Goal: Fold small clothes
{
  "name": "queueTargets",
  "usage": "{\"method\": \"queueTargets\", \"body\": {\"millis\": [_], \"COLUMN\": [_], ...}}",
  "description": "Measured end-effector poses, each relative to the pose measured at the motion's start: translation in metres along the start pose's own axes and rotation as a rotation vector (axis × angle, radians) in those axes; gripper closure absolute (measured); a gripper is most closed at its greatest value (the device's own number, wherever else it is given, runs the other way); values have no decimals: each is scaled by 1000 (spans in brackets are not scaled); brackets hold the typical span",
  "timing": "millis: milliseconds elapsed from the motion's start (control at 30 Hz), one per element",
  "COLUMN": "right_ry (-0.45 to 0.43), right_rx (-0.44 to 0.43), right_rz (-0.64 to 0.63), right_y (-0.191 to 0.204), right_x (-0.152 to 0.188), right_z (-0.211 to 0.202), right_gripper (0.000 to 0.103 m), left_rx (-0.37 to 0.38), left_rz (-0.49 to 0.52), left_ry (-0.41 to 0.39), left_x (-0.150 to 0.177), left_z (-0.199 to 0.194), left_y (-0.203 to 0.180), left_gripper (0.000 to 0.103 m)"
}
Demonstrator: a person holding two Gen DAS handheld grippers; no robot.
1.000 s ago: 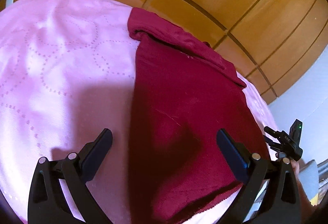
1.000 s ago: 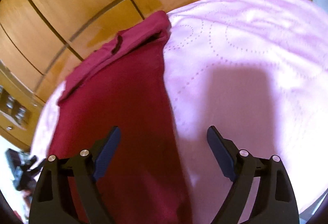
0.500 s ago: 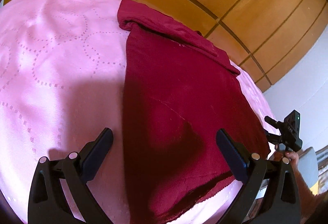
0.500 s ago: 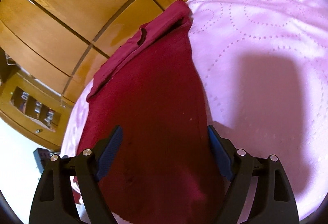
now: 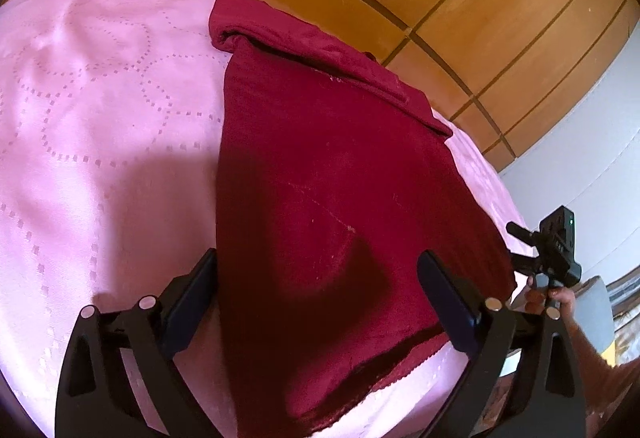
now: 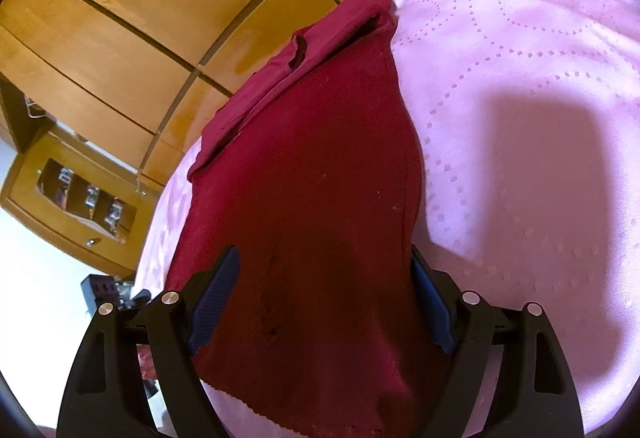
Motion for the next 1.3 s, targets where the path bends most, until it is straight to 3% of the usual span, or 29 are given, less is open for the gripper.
{"method": "queueTargets", "body": {"millis": [200, 367, 467, 533, 700, 800, 867, 900, 933, 1000, 1133, 1300], "right_ry": [20, 45, 65, 78, 118, 149, 154, 152, 150, 141, 122, 113], "right_rx": [-11, -25, -41, -51, -73, -89, -68, -49, -37, -33, -67, -102], "right_rz": [11, 43, 49, 46, 47, 64, 61, 52, 47, 57, 70, 26], "right_y": [0, -6, -10, -11, -10, -11, -13, -14, -14, -18, -19, -9], "right_x": [1, 4, 7, 9, 14, 15, 16, 16, 16, 15, 15, 18], "right_z": [0, -2, -3, -3, -4, -1, 0, 0, 0, -1, -12, -29], "right_gripper": [22, 36, 42, 43, 45, 51, 62, 66, 75, 81, 90, 91], "left_rx": [53, 114, 144, 142, 152, 151, 145, 135, 120, 90, 108, 144], "left_rz": [-55, -117, -137, -132, -110, -83, -85, -90, -99, -124, -132, -106], "left_ry": [-8, -21, 5, 21, 63, 94, 107, 115, 126, 142, 132, 72], "left_x": [-2, 0, 5, 8, 18, 22, 20, 19, 18, 16, 16, 17], "left_z": [-5, -8, -7, -7, -9, -10, -9, -8, -6, -2, -8, -35], "left_y": [11, 19, 18, 16, 9, 3, 0, -1, -1, 1, 0, -9], "left_gripper": [10, 13, 31, 36, 37, 37, 39, 52, 73, 95, 96, 97]}}
Point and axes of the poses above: each gripper's, at about its wrist camera, not at the fingertips, and z roughly the way its jaws point, y to its left, x to its underside, the point moved 1 cm from there along z, roughly the way its jaws point, and after that the axes turned 9 degrees about z, right-handed, at the moved point
